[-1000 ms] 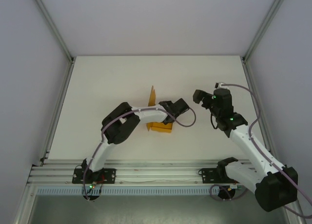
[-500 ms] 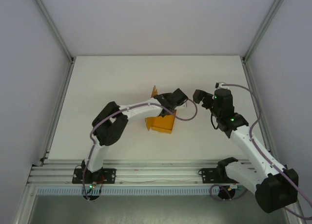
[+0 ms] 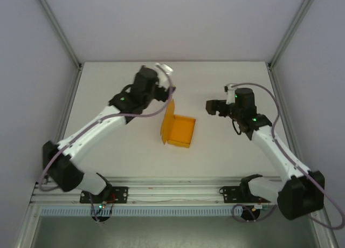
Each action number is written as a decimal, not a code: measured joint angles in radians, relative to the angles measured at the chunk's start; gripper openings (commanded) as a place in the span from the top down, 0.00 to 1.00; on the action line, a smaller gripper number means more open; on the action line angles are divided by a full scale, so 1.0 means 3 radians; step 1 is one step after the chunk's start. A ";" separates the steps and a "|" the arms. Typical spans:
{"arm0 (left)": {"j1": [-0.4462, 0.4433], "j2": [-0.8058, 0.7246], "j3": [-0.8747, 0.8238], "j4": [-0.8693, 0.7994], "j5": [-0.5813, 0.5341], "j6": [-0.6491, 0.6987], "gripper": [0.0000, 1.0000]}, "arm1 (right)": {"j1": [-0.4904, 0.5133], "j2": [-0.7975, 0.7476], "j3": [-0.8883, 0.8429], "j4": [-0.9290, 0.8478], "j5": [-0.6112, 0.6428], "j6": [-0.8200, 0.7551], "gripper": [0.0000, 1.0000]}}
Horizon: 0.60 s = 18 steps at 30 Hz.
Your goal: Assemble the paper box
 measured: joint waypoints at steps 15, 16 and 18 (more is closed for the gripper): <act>0.0713 -0.0838 -0.1620 0.0100 0.0061 -0.1673 0.00 | 0.0734 0.2522 0.1911 -0.1465 -0.0342 -0.2193 0.37; 0.0713 -0.0865 -0.1620 0.0106 0.0061 -0.1686 0.00 | 0.0755 0.2611 0.1982 -0.1511 -0.0304 -0.2196 0.39; 0.0713 -0.0905 -0.1620 0.0113 0.0061 -0.1708 0.00 | 0.0787 0.2742 0.2055 -0.1549 -0.0215 -0.2173 0.54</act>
